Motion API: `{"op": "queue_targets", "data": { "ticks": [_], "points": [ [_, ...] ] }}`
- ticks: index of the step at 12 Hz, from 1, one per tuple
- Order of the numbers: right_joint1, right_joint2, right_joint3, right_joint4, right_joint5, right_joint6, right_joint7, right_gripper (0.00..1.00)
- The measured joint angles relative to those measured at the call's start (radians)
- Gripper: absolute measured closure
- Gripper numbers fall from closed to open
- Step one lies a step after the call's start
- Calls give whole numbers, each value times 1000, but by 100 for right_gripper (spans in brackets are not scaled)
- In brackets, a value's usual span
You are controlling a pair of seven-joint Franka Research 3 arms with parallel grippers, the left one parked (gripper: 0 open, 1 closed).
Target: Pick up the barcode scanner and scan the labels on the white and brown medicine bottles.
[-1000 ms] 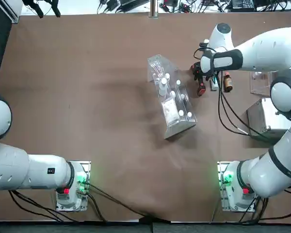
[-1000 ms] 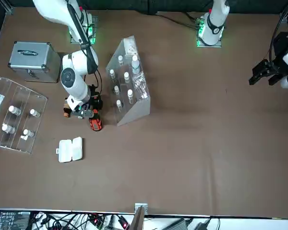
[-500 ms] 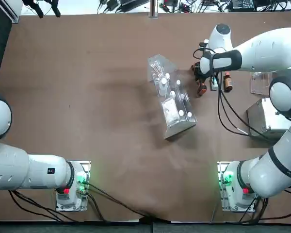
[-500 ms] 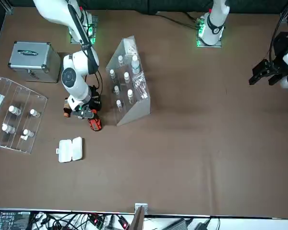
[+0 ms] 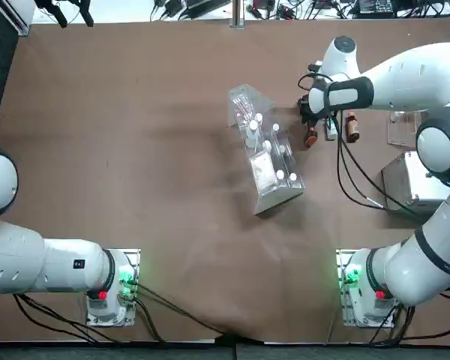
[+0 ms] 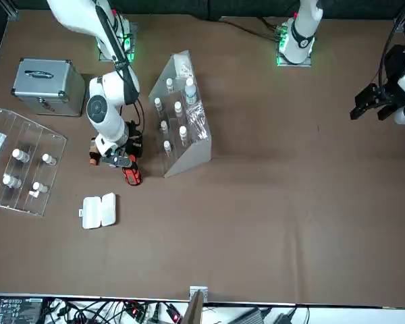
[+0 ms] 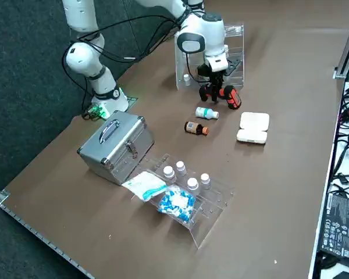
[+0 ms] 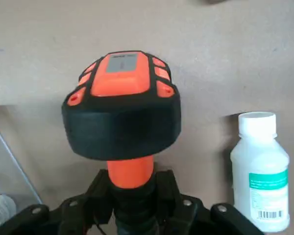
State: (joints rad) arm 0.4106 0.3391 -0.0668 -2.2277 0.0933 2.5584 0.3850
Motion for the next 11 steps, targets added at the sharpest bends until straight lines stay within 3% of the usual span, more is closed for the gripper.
{"op": "queue_targets", "data": {
  "ticks": [5,11],
  "points": [
    [-1,-58,-3,19,-1,-95,0,56],
    [-8,-182,-10,20,-3,-334,-4,56]
  ]
}}
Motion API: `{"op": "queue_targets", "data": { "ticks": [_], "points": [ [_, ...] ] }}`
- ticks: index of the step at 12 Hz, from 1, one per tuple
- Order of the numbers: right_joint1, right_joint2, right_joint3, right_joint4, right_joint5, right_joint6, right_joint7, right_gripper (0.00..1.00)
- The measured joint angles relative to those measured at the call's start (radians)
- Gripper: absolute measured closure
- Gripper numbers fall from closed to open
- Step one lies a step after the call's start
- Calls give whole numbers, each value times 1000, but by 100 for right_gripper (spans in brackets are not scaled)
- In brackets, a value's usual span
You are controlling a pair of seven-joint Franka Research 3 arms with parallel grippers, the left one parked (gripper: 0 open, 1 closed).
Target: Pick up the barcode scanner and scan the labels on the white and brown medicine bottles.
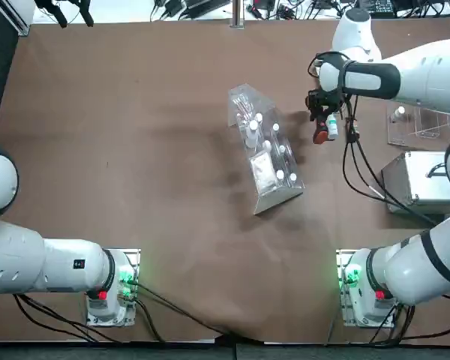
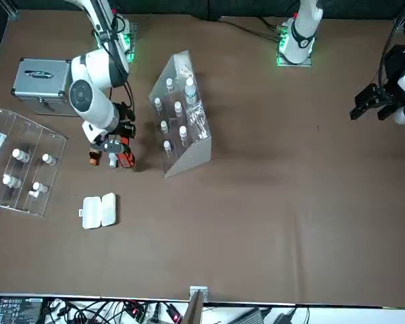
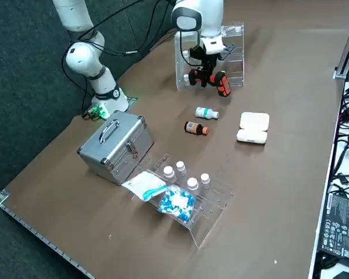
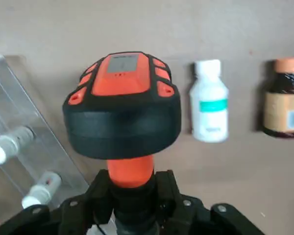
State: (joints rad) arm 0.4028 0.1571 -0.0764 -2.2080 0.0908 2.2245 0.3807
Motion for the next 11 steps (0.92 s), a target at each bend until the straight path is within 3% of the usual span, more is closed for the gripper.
{"op": "queue_targets", "data": {
  "ticks": [6,11],
  "points": [
    [-122,-77,-7,-8,-5,-215,-104,56],
    [-157,-72,-7,-44,-5,-222,-113,56]
  ]
}}
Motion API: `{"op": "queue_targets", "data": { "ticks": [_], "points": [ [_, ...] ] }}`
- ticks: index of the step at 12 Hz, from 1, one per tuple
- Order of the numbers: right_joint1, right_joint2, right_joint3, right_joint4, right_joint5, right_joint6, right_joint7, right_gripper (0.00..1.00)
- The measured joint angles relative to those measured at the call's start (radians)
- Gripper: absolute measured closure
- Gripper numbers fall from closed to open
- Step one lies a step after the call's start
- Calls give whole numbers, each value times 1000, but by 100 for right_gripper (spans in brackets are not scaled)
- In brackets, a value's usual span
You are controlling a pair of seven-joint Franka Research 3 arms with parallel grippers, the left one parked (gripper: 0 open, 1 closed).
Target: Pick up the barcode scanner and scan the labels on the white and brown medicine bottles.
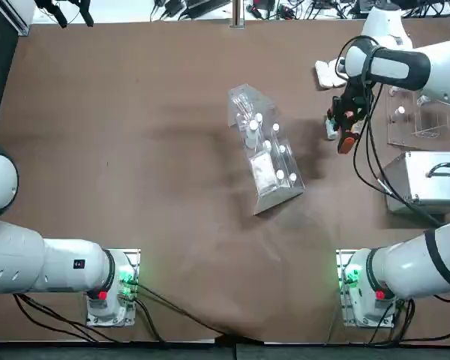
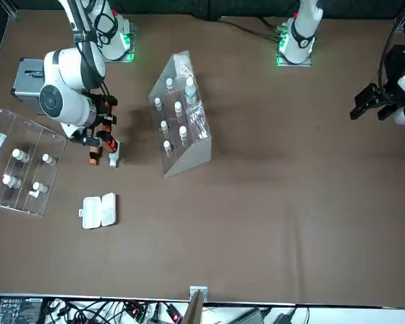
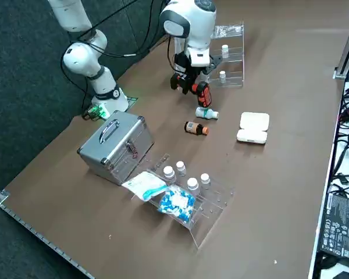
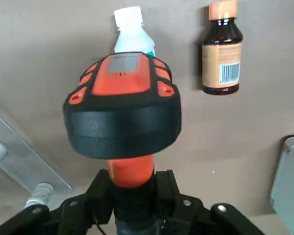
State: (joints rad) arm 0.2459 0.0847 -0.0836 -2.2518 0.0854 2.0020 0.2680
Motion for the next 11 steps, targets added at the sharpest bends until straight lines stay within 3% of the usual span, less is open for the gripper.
{"op": "queue_targets", "data": {
  "ticks": [11],
  "points": [
    [-8,-5,0,-7,0,0,-28,56]
  ]
}}
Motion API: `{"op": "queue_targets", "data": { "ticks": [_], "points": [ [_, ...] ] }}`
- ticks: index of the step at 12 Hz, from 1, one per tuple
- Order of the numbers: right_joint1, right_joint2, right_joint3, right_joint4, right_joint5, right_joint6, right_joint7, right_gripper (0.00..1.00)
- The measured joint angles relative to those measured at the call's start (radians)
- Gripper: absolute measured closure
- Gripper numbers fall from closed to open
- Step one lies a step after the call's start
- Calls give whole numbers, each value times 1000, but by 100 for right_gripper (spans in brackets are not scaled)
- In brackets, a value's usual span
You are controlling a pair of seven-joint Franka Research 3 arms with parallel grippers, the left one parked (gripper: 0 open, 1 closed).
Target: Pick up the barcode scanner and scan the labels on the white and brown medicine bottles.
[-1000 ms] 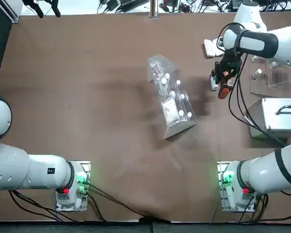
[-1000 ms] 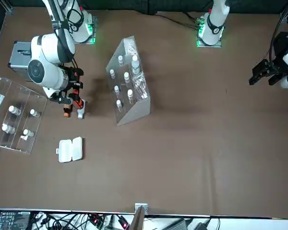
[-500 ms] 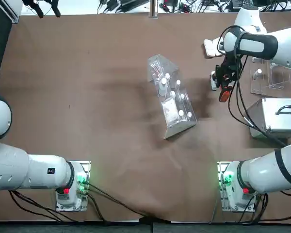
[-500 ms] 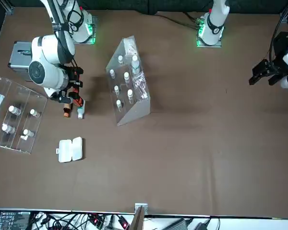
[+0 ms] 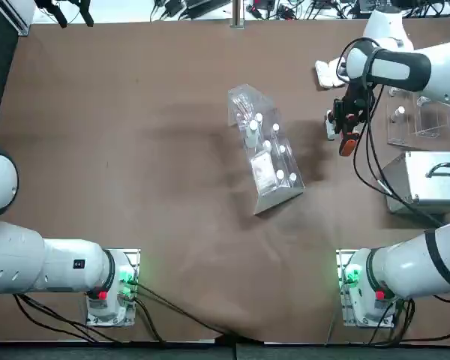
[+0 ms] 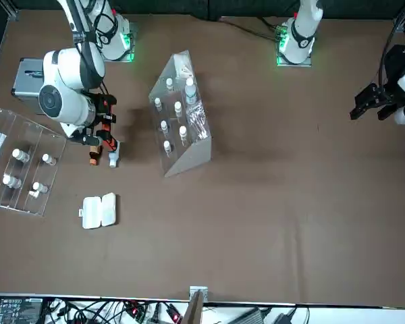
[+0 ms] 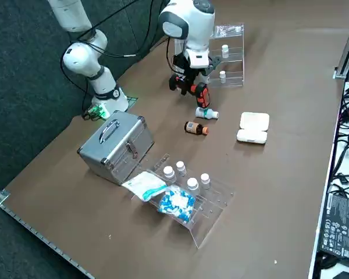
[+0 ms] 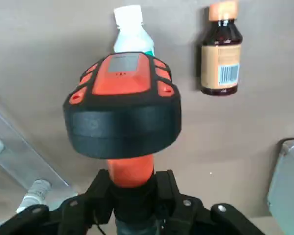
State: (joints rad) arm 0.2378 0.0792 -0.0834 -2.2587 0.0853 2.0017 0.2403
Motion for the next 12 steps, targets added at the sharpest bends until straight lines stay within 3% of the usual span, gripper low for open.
{"op": "queue_targets", "data": {
  "ticks": [12],
  "points": [
    [-177,-44,-11,19,-47,-69,-195,56]
  ]
}}
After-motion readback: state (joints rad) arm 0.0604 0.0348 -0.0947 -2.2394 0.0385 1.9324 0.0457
